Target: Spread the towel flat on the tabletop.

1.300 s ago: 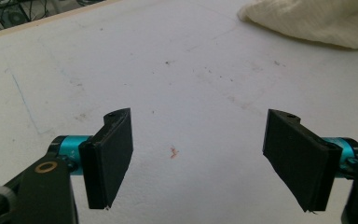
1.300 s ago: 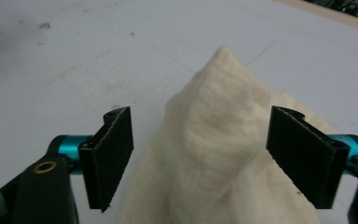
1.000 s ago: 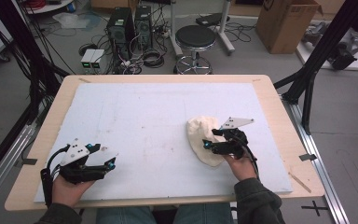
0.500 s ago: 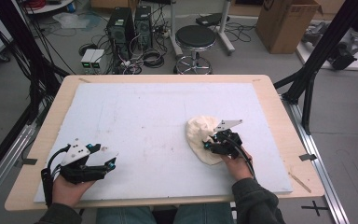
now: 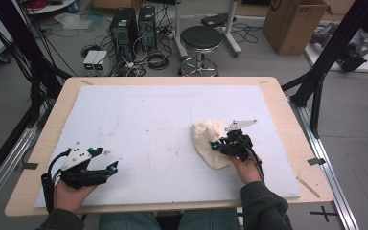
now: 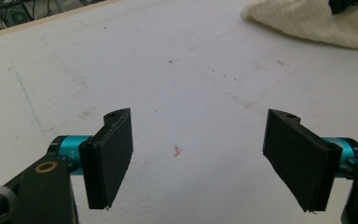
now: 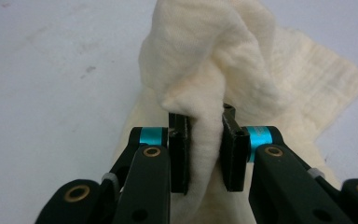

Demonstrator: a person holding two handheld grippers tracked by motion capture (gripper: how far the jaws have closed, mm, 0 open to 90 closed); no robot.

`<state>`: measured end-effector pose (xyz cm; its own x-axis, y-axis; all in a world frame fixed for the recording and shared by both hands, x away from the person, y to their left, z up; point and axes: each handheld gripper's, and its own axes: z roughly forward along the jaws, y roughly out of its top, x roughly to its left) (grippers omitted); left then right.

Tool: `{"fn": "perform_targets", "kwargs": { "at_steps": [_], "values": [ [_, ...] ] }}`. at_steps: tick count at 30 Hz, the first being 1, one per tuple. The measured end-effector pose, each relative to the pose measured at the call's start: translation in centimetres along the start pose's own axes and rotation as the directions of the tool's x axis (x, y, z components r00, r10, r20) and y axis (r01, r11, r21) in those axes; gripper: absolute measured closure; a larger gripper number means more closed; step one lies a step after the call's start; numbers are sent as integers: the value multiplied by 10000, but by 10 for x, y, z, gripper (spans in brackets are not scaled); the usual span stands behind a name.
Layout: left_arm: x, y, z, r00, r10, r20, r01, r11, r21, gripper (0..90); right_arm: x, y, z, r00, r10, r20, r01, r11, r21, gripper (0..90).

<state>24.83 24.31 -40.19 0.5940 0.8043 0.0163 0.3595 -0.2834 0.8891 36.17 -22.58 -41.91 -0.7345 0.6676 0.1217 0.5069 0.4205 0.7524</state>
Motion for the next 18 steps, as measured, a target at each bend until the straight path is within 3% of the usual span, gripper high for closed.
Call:
{"fn": "perform_targets", "kwargs": {
  "at_steps": [8, 18],
  "values": [
    [0, 0, -1, 10000, 23, -32, -24, 10000, -55, 248, 15, 20, -12, 9994, -205, -266, 192, 9986, -495, 769],
    [-1, 2, -3, 9999, 115, -55, -116, 9998, -164, 248, 44, 60, -23, 9927, -562, -1065, 407, 9890, -1420, 768]
  ]
}}
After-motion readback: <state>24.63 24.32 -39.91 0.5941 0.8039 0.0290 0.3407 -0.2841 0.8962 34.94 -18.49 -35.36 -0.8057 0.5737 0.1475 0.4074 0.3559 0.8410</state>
